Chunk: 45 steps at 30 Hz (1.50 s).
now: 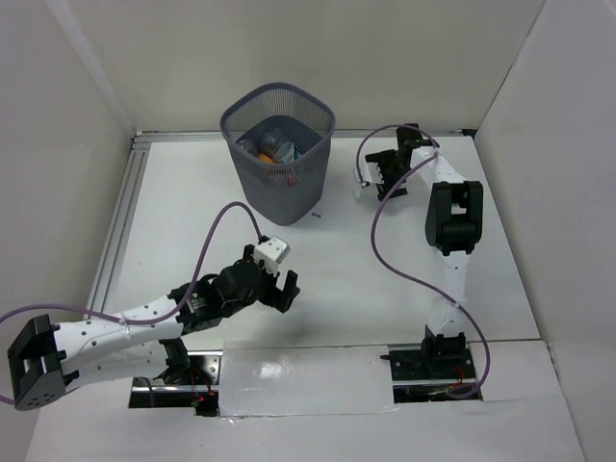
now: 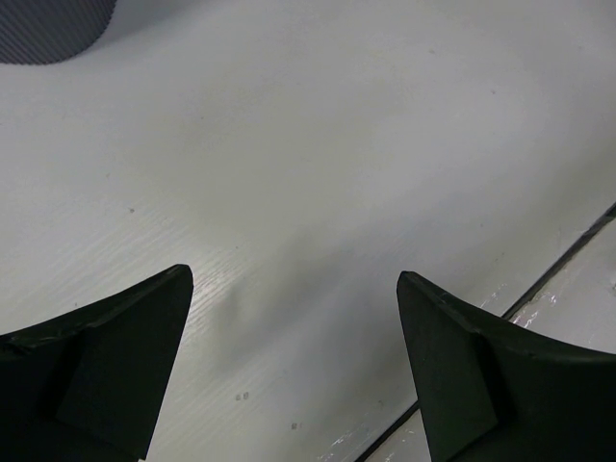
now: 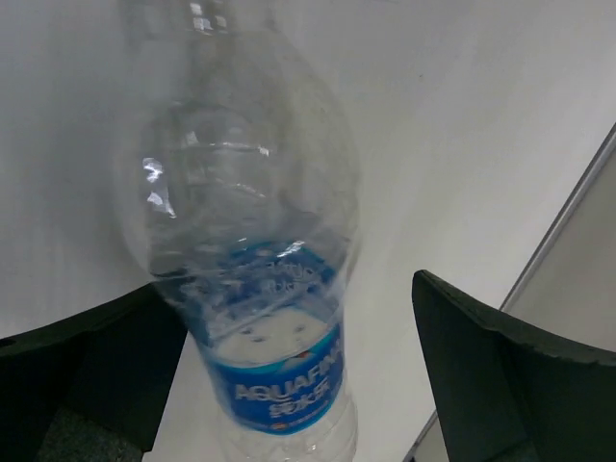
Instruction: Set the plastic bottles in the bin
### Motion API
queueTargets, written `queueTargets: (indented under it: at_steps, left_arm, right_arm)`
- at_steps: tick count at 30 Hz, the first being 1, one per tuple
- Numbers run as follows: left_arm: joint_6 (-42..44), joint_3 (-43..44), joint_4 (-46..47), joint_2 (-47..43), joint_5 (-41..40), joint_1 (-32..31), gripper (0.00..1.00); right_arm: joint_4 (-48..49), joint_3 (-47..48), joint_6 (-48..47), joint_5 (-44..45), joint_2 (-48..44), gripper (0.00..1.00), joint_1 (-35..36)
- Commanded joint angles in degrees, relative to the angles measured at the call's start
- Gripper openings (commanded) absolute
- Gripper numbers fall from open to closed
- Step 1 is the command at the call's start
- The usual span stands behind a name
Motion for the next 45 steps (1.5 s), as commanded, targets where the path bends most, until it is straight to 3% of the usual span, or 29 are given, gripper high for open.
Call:
queueTargets:
  at_steps: [1, 3, 8, 11, 13, 14, 16, 17, 21, 24, 27, 31, 36, 39, 42, 43, 44, 45]
  left_arm:
    - [-2.1, 1.2, -1.2, -2.5, -3.0, 0.2, 1.00]
    - [-2.6, 1.2, -2.5, -2.5, -3.7, 0.2, 1.00]
    - [-5.2, 1.8, -3.6, -5.2, -8.3, 0.2, 1.00]
    - [-8.0, 1.8, -4.3, -6.8, -13.4, 0.2, 1.00]
    - [-8.7, 1.8, -4.8, -7.6, -15.3, 0.7, 1.00]
    - [-9.5, 1.8, -4.8, -8.1, -15.9, 0.7, 1.00]
    - [-9.5, 1.8, -4.3, -8.1, -16.4, 1.4, 1.00]
    - [-8.9, 1.8, -3.5, -7.6, -15.3, 2.0, 1.00]
    - [-7.7, 3.1, -2.2, -5.6, -13.1, 3.3, 1.00]
    - [-6.5, 4.5, -1.6, -4.2, -12.0, 3.9, 1.00]
    - [-5.9, 4.5, -1.0, -4.2, -11.4, 3.9, 1.00]
    - [-7.1, 3.9, -1.0, -6.2, -11.4, 3.9, 1.00]
    - [-8.9, 1.9, -3.2, -11.8, -11.4, 3.9, 1.00]
    - [-9.5, 1.3, -4.3, -14.0, -11.4, 3.9, 1.00]
    - [-9.5, 0.8, -4.8, -15.4, -11.4, 3.9, 1.00]
    - [-9.5, 0.8, -4.8, -15.4, -11.4, 3.9, 1.00]
    - [-8.9, 0.8, -4.8, -15.4, -11.4, 3.9, 1.00]
    - [-8.9, 1.4, -4.8, -15.4, -10.8, 3.9, 1.00]
  right_arm:
    - [0.2, 3.6, -2.8, 1.9, 3.4, 1.00, 1.3]
    - [-3.3, 5.1, -2.8, 2.4, 4.3, 0.94, 1.3]
    - [-15.0, 9.9, 0.1, 4.4, 4.5, 0.31, 2.3]
    - [-15.0, 9.2, 11.4, -1.6, -1.9, 0.24, 1.0]
    - [-9.0, 8.4, 20.9, -6.3, -6.1, 0.22, 0.1]
    - [-6.4, 8.4, 31.9, -7.8, -8.2, 0.22, -0.5]
    - [1.6, 8.4, 42.7, -11.4, -14.5, 0.22, -2.9]
    - [4.9, 8.4, 53.4, -12.0, -16.6, 0.22, -4.5]
    - [22.9, 2.9, 73.5, -7.8, -27.7, 0.22, -5.1]
    - [28.4, 5.1, 82.3, -7.2, -30.7, 0.22, -3.4]
    - [35.8, 8.4, 90.9, -15.6, -30.7, 0.23, -2.4]
    - [42.0, 16.2, 102.9, -27.2, -24.8, 0.28, 4.6]
    - [42.4, 27.0, 104.9, -31.1, -15.5, 0.33, 14.9]
    - [40.1, 33.0, 104.3, -31.2, -10.0, 0.34, 17.6]
    - [38.7, 33.5, 105.1, -29.5, -6.9, 0.44, 19.5]
    - [37.5, 33.5, 105.1, -28.6, -6.9, 0.51, 19.5]
    - [36.6, 33.5, 105.1, -27.8, -6.3, 0.78, 19.5]
    - [35.8, 33.5, 104.6, -26.9, -6.3, 0.92, 19.5]
